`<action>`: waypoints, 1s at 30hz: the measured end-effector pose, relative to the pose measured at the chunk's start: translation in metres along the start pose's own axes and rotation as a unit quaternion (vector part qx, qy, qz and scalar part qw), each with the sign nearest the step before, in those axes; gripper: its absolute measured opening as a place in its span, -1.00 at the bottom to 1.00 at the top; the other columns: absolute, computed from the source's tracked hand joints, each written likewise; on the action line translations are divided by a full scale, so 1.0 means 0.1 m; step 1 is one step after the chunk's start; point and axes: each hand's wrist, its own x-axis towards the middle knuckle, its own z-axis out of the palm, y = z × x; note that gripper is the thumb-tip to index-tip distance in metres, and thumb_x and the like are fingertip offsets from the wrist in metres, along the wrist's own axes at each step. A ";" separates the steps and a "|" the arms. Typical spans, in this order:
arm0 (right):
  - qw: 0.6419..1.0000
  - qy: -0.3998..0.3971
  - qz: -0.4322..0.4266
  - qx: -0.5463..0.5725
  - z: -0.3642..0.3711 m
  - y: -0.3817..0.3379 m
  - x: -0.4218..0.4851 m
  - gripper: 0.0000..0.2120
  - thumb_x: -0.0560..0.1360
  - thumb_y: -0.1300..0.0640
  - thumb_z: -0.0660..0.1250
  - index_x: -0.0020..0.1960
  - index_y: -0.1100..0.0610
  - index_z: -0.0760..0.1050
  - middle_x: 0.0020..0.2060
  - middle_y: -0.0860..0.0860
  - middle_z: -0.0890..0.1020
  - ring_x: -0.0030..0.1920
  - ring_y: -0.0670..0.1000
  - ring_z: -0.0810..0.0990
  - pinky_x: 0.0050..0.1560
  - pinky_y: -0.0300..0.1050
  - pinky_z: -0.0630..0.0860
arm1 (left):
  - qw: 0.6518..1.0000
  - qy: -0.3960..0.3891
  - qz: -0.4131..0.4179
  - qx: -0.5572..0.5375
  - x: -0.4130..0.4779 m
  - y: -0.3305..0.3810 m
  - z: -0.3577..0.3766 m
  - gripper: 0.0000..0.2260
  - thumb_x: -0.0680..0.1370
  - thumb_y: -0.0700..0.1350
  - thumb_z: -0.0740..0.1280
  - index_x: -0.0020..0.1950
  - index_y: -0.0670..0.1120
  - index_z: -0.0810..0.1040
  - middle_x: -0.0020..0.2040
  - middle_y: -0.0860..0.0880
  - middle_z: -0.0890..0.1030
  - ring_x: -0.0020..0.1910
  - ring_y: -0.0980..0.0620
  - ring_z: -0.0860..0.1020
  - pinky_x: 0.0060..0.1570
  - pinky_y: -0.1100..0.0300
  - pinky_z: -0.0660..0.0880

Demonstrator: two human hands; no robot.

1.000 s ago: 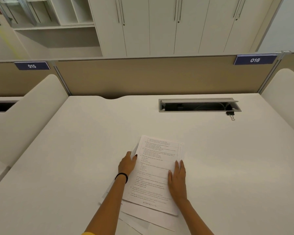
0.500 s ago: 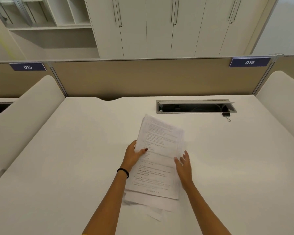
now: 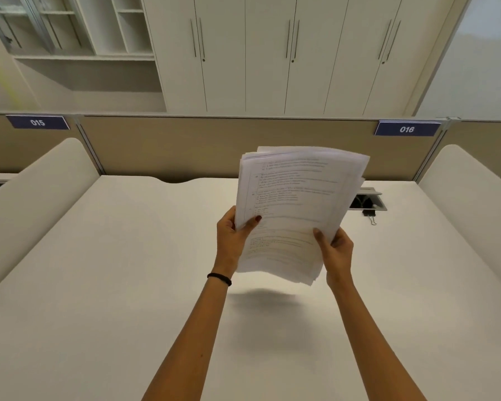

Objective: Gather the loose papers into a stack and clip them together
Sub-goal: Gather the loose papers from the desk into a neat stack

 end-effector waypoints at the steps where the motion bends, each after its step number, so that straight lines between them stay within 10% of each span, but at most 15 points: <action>1: 1.000 -0.002 -0.011 -0.005 -0.02 -0.03 0.05 -0.91 0.46 0.27 0.34 -0.04 0.19 0.52 -0.15 0.04 0.63 -0.22 -0.15 0.63 -0.24 -0.28 0.57 | 1.000 0.005 0.005 -0.002 0.01 0.02 0.04 -0.90 0.48 -0.17 0.37 -0.03 -0.04 0.55 -0.07 0.00 0.63 -0.16 0.01 0.62 -0.24 0.25 0.59; 30: 0.990 -0.070 0.089 -0.079 -0.49 0.27 0.45 -0.88 0.42 0.20 0.39 -0.05 0.18 0.57 -0.17 0.09 0.65 -0.14 0.12 0.63 -0.24 -0.14 0.59 | 0.987 0.032 -0.153 0.024 -0.09 -0.70 0.60 -0.87 0.49 -0.13 0.37 0.02 -0.03 0.56 -0.08 -0.05 0.63 -0.07 -0.03 0.60 -0.31 0.35 0.55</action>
